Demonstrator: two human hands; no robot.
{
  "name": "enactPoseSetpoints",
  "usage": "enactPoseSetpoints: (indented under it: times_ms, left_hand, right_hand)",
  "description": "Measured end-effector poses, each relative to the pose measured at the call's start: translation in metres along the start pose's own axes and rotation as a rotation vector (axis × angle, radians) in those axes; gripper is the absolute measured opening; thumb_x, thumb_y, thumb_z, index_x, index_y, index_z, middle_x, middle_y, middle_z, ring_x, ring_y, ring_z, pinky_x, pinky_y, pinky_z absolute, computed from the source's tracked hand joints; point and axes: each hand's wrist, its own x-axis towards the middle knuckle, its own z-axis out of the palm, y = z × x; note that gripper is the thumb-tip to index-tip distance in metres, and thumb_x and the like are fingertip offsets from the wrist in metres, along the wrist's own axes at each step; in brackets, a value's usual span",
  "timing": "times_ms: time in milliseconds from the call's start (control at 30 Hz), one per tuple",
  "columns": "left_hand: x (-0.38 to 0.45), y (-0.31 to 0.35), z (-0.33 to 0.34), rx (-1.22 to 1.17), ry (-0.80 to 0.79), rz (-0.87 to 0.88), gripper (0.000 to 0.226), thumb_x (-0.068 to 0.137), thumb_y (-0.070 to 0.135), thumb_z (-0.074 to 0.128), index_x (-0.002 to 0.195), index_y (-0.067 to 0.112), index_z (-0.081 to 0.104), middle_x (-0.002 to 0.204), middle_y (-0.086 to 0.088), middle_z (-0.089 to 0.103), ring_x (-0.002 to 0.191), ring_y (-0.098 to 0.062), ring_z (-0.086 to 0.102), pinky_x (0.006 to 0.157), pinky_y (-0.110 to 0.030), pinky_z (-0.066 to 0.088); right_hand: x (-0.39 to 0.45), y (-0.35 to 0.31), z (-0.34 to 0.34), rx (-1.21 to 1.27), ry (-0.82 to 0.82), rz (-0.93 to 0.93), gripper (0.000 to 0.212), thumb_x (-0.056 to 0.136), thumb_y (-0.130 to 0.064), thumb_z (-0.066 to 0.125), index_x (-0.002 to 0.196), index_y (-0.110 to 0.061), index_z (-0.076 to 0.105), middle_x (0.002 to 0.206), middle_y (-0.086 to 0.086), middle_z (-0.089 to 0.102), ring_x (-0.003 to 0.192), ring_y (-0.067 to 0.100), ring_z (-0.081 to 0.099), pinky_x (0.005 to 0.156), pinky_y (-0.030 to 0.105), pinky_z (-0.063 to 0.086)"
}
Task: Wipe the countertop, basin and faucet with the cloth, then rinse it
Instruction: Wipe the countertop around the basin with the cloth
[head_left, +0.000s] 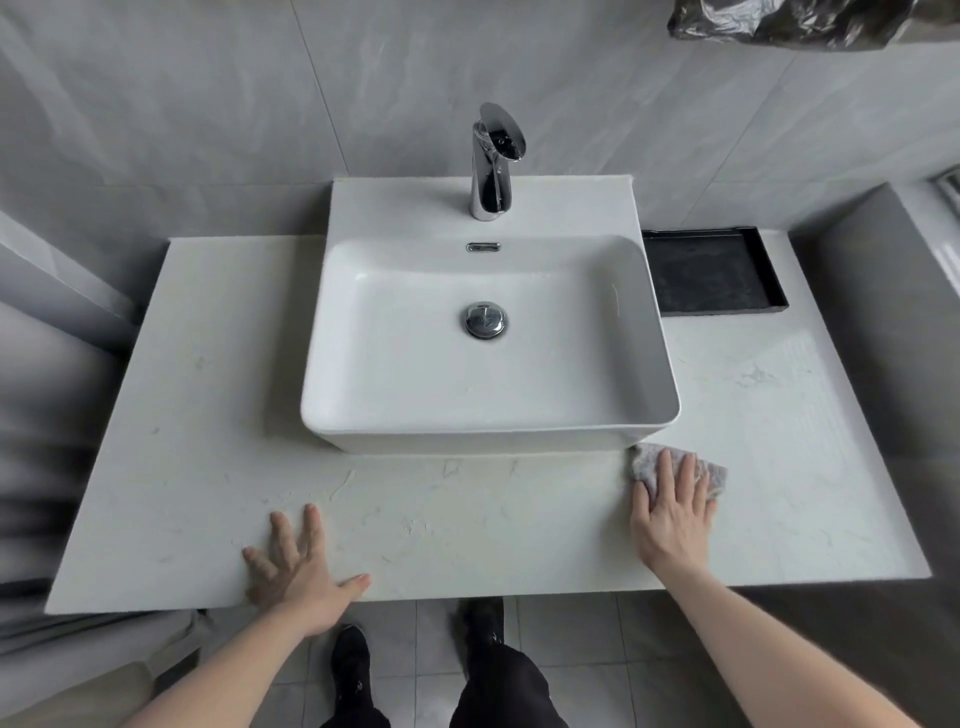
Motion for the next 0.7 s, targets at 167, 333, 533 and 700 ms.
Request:
enactPoseSetpoints:
  times_ms: [167, 333, 533, 700]
  left_hand:
    - [0.004, -0.003, 0.004, 0.0, 0.056, 0.019, 0.129, 0.07, 0.083, 0.058, 0.147, 0.04, -0.036, 0.156, -0.003, -0.044, 0.146, -0.054, -0.018, 0.114, -0.066, 0.026]
    - [0.001, -0.022, 0.001, 0.037, 0.162, 0.1, 0.118, 0.075, 0.078, 0.058, 0.153, 0.042, -0.023, 0.165, -0.002, -0.023, 0.142, -0.047, 0.014, 0.109, -0.053, 0.039]
    - [0.014, -0.073, -0.023, 0.056, 0.203, 0.354, 0.094, 0.087, 0.059, 0.062, 0.159, 0.04, 0.005, 0.164, 0.006, 0.003, 0.14, -0.029, 0.02, 0.11, -0.043, 0.039]
    - [0.034, -0.118, -0.037, 0.03, 0.213, 0.302, 0.097, 0.083, 0.06, 0.064, 0.159, 0.036, 0.009, 0.165, 0.0, -0.006, 0.146, -0.036, 0.015, 0.116, -0.048, 0.032]
  right_hand:
    - [-0.027, -0.048, 0.02, 0.006, -0.01, 0.071, 0.07, 0.104, -0.047, 0.034, 0.165, -0.023, 0.01, 0.172, 0.01, -0.004, 0.158, 0.033, -0.003, 0.126, 0.057, 0.0]
    - [-0.073, -0.122, 0.056, 0.039, -0.025, -0.011, 0.072, 0.104, -0.049, 0.029, 0.165, -0.02, 0.003, 0.172, 0.008, -0.011, 0.158, 0.03, -0.012, 0.126, 0.054, -0.008]
    - [-0.131, -0.218, 0.094, 0.061, -0.061, -0.142, 0.076, 0.102, -0.049, 0.027, 0.164, -0.018, -0.004, 0.17, 0.008, -0.018, 0.156, 0.027, -0.021, 0.125, 0.052, -0.015]
    - [-0.164, -0.246, 0.116, 0.0, -0.091, -0.419, 0.068, 0.105, -0.046, 0.023, 0.164, -0.025, -0.002, 0.171, 0.004, -0.017, 0.157, 0.025, -0.021, 0.127, 0.052, -0.008]
